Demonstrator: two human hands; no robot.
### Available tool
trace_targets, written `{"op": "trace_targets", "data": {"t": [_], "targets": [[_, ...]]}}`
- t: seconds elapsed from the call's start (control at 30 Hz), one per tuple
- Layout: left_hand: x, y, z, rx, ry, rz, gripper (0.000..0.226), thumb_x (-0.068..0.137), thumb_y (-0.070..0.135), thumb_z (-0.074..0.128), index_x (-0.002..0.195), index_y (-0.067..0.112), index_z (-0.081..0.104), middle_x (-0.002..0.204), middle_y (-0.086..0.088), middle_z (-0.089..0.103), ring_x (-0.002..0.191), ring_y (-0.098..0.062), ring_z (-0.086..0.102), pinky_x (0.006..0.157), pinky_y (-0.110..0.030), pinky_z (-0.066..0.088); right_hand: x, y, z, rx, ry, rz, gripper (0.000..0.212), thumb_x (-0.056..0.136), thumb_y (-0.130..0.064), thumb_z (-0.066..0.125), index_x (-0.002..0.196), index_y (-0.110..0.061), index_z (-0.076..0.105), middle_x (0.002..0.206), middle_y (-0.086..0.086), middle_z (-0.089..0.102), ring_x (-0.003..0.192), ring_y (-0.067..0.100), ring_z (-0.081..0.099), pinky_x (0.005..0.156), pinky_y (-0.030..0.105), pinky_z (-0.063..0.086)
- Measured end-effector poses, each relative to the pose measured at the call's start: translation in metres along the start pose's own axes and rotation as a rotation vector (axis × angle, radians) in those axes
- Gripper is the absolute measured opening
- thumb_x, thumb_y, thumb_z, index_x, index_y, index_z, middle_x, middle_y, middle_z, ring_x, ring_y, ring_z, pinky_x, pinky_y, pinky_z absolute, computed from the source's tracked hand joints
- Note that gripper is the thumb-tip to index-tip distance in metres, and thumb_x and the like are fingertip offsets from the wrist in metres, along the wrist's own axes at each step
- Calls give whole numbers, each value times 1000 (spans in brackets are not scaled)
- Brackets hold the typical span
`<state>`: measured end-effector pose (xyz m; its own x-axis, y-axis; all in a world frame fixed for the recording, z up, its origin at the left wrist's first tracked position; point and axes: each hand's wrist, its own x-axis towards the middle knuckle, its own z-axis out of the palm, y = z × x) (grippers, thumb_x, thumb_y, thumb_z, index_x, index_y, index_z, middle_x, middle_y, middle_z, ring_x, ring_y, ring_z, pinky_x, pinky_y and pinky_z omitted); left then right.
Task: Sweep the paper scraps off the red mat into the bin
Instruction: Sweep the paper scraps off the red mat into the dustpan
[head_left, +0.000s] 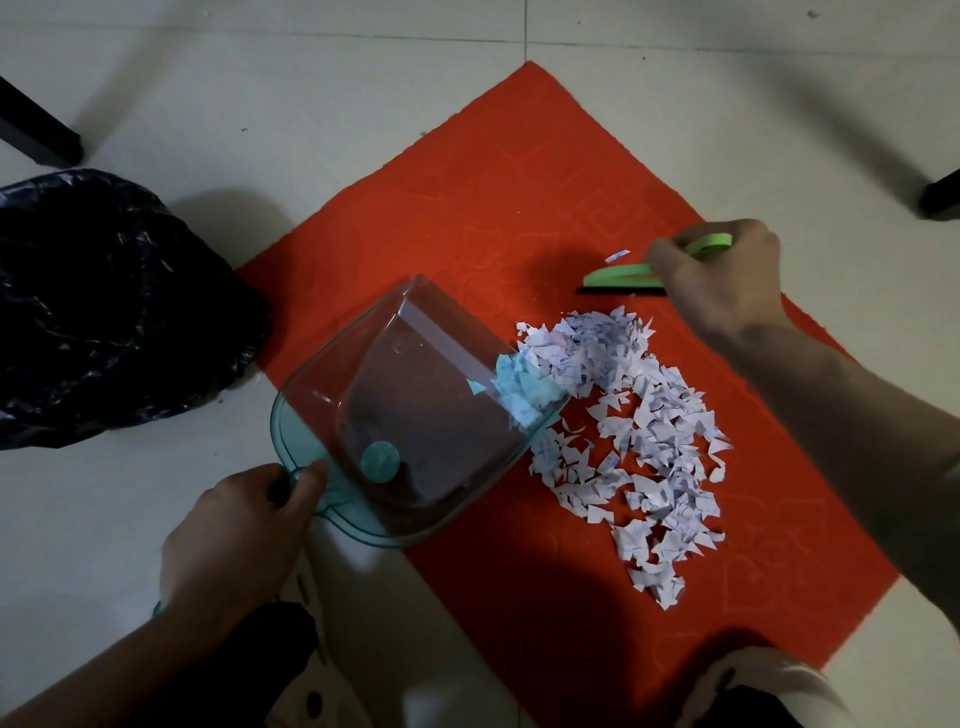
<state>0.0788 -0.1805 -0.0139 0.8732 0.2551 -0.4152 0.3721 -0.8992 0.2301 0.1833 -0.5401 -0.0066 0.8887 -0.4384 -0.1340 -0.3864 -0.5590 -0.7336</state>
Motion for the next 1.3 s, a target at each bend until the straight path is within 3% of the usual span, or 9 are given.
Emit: {"op": "trace_targets", "data": {"t": [0.2,0.47,0.6,0.73,0.9,1.0,1.1,1.2,1.3], "targets": [[-1,-1,1,13,11,-8,49,93,58,42,68,21,62,61,4,62,57,-13,58,49,-24,37,9,0,7,-57,64,-68,22,91,-20,56,99,-11,74,95,1,64,75,14,55,61,28,46],[0,-2,0,2,17,1,48,94,56,42,68,21,62,61,3,61,56,-13,57,48,-24,35,-1,7,6,-22,-36,3,23,82,-25,60,74,-5,71,63,13,60,52,18,44,46,30,37],[-1,-1,0,-4,-15,5,46,94,57,41,71,22,62,62,4,62,58,-12,57,48,-23,36,-3,-4,11,50,-22,-30,14,83,-22,61,79,-15,73,67,-2,62,53,7,48,46,18,39],[-2,-3,0,-10,3,-12,50,93,58,42,66,20,61,59,2,61,56,-15,58,50,-24,38,-9,-4,21,19,-135,-87,14,85,-17,61,83,-19,75,74,-14,64,65,9,57,56,25,45],[-3,-3,-2,-29,14,3,49,93,56,44,65,19,60,56,1,60,52,-16,58,48,-24,37,-10,-1,20,38,-181,-38,17,82,-17,64,72,-6,71,64,12,64,53,20,47,47,30,38],[-2,-1,-2,-24,19,2,49,94,55,44,65,19,60,56,1,60,53,-15,58,47,-24,35,-7,-2,19,89,-151,-8,14,82,-17,64,75,-8,72,60,5,60,49,16,44,42,25,34],[0,-2,-2,-18,20,-10,49,93,56,44,66,19,60,57,1,60,54,-15,58,48,-24,36,-8,-4,23,65,-110,-60,12,82,-21,64,80,-17,74,71,-4,65,57,8,52,51,22,41],[-1,-3,-3,-13,30,-10,50,93,57,44,64,19,60,58,1,60,55,-15,57,49,-24,37,-14,-2,27,0,-168,-114,15,86,-19,62,85,-17,76,83,-2,68,68,9,58,58,22,44],[-2,-4,-3,-11,37,-10,51,93,57,45,62,18,59,57,1,60,55,-15,56,50,-25,37,-19,0,25,-98,-196,-153,18,85,-17,60,79,-11,76,78,6,69,65,16,59,56,29,46]]}}
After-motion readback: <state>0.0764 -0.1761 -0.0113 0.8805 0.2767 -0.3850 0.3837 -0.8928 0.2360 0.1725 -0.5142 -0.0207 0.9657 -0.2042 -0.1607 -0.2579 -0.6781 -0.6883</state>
